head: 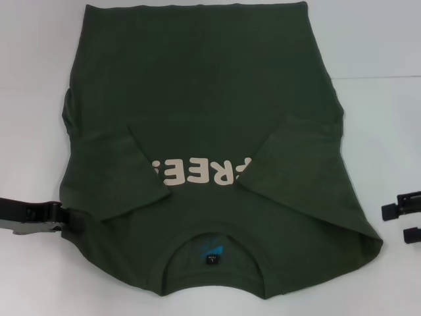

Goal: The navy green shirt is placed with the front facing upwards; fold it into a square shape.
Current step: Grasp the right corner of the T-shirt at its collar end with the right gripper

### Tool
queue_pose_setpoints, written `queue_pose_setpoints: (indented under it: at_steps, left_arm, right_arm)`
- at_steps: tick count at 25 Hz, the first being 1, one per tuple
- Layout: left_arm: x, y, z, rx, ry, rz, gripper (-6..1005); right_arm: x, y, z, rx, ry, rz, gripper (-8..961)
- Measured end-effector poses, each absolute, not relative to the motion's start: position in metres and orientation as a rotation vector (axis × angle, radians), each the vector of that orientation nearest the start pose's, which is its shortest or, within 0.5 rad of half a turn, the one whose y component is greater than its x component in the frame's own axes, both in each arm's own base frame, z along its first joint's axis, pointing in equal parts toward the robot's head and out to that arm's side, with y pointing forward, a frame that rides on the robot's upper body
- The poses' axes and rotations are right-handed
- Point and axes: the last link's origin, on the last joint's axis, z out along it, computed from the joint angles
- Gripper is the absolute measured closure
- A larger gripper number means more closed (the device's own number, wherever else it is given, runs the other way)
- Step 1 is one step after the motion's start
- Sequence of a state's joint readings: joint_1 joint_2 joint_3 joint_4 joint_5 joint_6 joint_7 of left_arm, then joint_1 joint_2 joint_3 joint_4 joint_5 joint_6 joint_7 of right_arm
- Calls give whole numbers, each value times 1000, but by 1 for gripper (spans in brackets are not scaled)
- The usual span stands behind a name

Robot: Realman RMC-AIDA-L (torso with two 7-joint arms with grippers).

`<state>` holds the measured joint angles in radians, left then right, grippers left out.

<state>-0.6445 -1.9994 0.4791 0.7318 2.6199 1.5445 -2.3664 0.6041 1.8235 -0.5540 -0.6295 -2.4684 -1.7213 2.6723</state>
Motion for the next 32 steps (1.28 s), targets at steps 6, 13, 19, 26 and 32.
queue_pose_setpoints:
  at_steps: [6,13,19,26,32]
  left_arm:
    - [-315,345,43,-2214,-1851,-146,961]
    - [-315,345,41,-2209,-1851,-148,961]
    - [-316,344,41,-2208,-1855,-148,962]
    - [-316,344,41,-2208,-1856,-147,962]
    - [-316,344,41,-2208,-1856,-147,963]
  right_arm:
    - [323,326,85,-2018,2270,140,116]
    - [318,324,68,-2160,2176,42,118]
    - [315,324,59,-2197,2152,17,119]
    - [321,326,60,-2166,2126,27,119]
    - [323,329,59,-2150,2108,33,118]
